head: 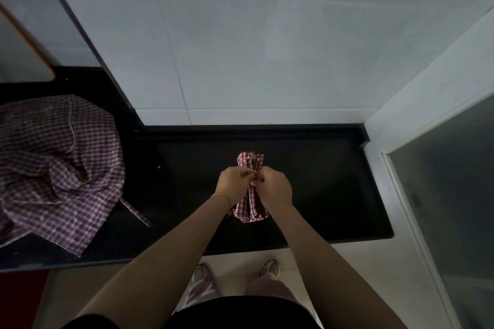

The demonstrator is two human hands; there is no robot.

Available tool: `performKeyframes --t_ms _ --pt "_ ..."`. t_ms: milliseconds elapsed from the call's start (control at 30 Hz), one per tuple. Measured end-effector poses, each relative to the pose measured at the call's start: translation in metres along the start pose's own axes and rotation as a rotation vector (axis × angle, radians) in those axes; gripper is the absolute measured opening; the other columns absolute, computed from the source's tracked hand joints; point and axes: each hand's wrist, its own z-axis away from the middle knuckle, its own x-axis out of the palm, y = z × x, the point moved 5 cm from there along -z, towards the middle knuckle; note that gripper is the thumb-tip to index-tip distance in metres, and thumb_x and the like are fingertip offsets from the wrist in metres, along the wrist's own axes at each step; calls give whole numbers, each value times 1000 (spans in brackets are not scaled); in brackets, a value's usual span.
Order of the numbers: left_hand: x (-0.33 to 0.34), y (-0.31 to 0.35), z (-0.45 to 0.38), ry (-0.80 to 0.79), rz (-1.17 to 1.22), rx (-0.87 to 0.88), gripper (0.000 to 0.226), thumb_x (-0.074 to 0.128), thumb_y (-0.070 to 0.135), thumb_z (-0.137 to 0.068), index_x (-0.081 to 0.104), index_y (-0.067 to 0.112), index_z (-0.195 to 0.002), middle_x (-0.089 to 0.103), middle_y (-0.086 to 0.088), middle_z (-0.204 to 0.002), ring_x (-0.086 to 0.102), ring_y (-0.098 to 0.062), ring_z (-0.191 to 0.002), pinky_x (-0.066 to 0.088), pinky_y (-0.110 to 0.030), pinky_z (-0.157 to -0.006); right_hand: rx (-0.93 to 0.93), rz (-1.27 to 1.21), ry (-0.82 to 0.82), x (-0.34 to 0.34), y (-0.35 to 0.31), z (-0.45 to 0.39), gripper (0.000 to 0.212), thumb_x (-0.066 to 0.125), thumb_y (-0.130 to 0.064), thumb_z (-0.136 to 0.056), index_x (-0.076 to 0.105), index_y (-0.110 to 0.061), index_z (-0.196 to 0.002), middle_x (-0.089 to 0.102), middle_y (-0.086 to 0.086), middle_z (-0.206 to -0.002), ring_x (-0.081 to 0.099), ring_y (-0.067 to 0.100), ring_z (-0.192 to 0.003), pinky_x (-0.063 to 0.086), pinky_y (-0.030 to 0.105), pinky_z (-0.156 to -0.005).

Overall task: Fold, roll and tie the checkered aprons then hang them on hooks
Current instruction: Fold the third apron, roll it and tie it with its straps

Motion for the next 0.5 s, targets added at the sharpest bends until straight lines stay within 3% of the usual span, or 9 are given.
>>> performKeyframes --t_ms 133,233,367,500 --pt "2 4 2 -32 1 47 20 58 16 -98 74 19 -109 70 8 -97 60 -2 -75 50 -18 -78 -28 -80 59 3 -2 0 6 54 -17 -99 54 -16 -93 55 -1 -91 55 12 -75 46 23 -67" --pt "1 6 4 2 -6 78 18 61 16 -96 74 18 -108 66 9 -99 60 -2 -89 49 -16 -84 -73 -71 26 8 -4 -1 8 50 -15 -100 57 -14 -96 55 -1 -95 54 10 -77 45 21 -69" --pt "-2 2 6 77 22 59 16 65 16 -93 74 23 -104 57 23 -86 56 6 -84 42 -7 -69 1 -133 -17 9 2 -3 11 52 -15 -100 63 -13 -99 57 -2 -98 55 8 -82 41 18 -70" --pt "0 -6 3 93 101 -6 15 67 16 -91 74 20 -104 64 13 -100 59 1 -92 42 -10 -74 193 -392 -145 7 15 -7 4 66 -21 -93 63 -18 -95 62 -4 -97 62 8 -87 56 32 -85"
